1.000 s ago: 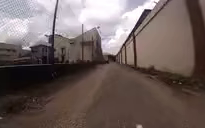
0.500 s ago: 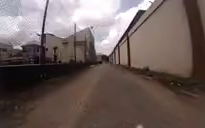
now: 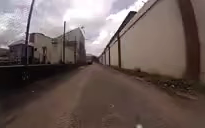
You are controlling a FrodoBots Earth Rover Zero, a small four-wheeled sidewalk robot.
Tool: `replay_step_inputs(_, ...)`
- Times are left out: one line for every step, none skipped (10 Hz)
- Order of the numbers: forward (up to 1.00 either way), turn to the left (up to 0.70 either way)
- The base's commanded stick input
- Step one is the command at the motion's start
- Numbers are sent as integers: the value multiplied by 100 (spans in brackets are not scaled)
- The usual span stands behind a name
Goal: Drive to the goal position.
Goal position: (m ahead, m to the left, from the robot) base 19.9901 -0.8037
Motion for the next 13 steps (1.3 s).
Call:
replay_step_inputs(50, 2)
replay_step_inputs(50, 2)
replay_step_inputs(50, 2)
replay_step_inputs(50, 2)
replay_step_inputs(50, 2)
replay_step_inputs(50, 2)
replay_step_inputs(50, 2)
replay_step_inputs(50, 2)
replay_step_inputs(50, 2)
replay_step_inputs(50, 2)
replay_step_inputs(50, 2)
replay_step_inputs(50, 2)
replay_step_inputs(50, 2)
